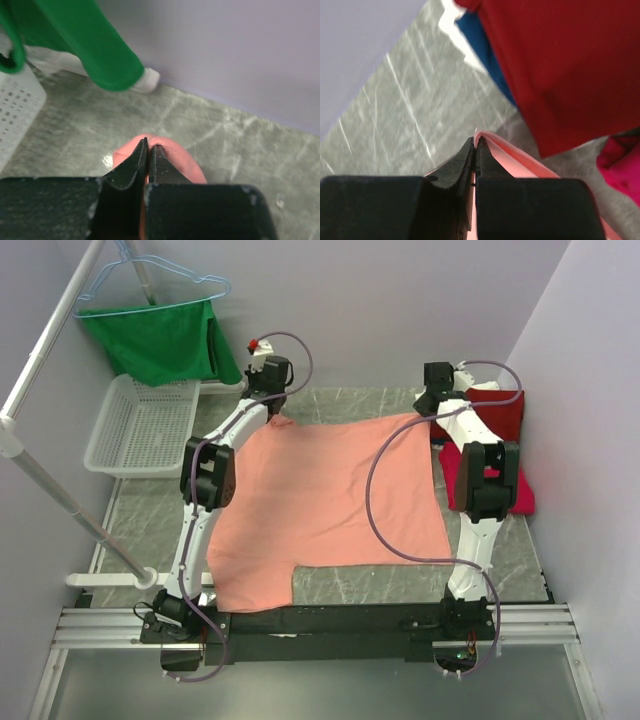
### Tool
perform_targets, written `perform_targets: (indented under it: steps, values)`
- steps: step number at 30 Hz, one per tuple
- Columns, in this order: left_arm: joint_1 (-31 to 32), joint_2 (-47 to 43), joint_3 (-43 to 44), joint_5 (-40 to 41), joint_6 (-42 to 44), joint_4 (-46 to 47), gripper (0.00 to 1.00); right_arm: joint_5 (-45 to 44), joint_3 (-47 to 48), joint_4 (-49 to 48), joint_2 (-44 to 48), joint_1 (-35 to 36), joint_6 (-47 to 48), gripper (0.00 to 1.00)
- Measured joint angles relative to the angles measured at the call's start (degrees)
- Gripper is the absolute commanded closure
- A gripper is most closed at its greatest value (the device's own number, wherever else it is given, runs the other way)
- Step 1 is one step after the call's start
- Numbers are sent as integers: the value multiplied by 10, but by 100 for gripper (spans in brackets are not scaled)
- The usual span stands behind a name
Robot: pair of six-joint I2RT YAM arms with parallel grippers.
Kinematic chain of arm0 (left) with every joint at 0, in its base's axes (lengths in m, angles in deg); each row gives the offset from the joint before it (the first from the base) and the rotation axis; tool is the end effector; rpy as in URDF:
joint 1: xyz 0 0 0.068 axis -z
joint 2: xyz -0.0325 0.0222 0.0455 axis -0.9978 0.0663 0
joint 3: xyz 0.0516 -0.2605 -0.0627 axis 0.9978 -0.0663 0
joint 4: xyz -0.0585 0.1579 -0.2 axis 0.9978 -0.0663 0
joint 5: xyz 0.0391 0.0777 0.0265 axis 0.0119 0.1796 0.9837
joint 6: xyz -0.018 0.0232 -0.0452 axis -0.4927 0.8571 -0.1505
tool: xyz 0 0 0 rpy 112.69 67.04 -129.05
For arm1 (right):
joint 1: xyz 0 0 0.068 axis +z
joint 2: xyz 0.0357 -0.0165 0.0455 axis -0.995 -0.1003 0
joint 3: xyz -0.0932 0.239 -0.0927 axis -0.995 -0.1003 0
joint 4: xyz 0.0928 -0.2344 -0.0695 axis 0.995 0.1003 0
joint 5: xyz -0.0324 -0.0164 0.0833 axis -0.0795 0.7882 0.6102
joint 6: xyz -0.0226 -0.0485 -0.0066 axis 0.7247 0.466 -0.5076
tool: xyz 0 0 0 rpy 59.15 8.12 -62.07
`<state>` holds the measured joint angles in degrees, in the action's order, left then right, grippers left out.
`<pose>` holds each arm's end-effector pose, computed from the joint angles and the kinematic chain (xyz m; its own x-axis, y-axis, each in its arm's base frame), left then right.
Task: Fold and stack the t-shirts
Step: Flatten the tshirt out, then fold the tshirt
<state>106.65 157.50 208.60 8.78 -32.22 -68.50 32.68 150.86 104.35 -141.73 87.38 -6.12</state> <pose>0.5462 -0.1781 0.2168 -0.3339 -0.1020 -0.9371 -0.4081 0.9118 0.0462 0.4861 0.0160 0.2358 -0.3945 0.6149 -0.6828 0.5772 0.7440 0.3365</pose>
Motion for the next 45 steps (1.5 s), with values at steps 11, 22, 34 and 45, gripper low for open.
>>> perform_targets:
  steps: [11, 22, 34, 45]
  values:
    - [-18, 1, 8, 9, -2, 12, 90, -29, 6, 15, -2, -24, -26, 100]
    - [-18, 16, 15, -70, -7, 10, 99, 3, 46, 40, -59, -45, -40, 100]
    - [-18, 14, -22, -73, -22, 3, 99, 45, 52, 44, -62, -56, -48, 100]
    - [-18, -99, -99, -42, -28, -16, 99, 78, 39, 35, -48, -64, -38, 100]
